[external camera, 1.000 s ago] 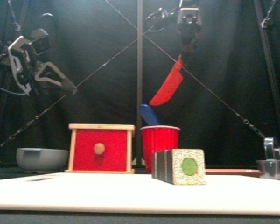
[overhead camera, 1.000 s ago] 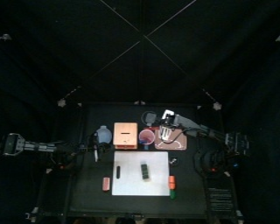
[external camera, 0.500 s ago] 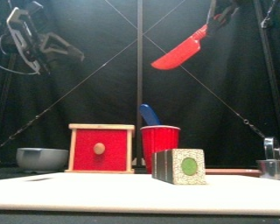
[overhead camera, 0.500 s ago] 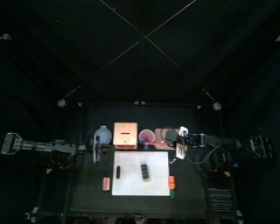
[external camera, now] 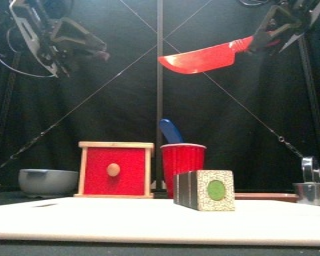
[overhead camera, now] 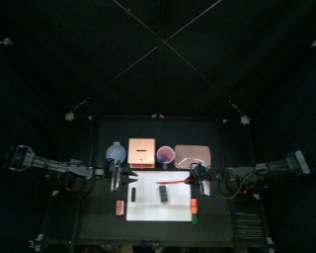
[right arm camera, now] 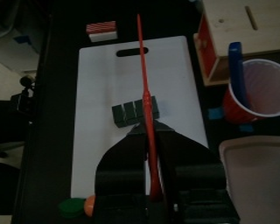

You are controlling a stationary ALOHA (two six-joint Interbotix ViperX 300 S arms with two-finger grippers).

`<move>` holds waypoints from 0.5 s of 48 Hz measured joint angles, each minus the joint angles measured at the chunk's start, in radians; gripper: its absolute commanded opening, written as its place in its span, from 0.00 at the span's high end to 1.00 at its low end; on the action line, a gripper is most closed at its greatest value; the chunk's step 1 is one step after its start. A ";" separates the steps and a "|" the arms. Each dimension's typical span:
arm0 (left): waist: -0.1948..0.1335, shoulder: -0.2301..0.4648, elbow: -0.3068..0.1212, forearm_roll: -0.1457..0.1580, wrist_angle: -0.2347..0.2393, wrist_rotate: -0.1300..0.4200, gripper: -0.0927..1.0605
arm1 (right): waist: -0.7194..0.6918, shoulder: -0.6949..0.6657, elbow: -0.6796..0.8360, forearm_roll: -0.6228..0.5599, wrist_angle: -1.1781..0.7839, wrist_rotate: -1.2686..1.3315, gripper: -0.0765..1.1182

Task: Place sushi on board then cut the sushi with the knife then place the pieces on the plate
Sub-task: Grasp knife edge with left hand

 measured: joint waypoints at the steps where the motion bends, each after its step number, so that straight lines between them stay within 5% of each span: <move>1: 0.000 0.012 -0.003 -0.003 0.000 0.000 0.12 | -0.002 0.002 0.008 0.000 -0.008 0.003 0.62; 13: -0.020 0.178 -0.109 -0.023 0.000 0.008 0.10 | -0.067 0.038 0.046 -0.003 -0.100 0.005 0.62; 24: -0.031 0.262 -0.195 -0.002 0.006 0.069 0.10 | -0.086 0.143 0.046 -0.005 -0.146 0.003 0.62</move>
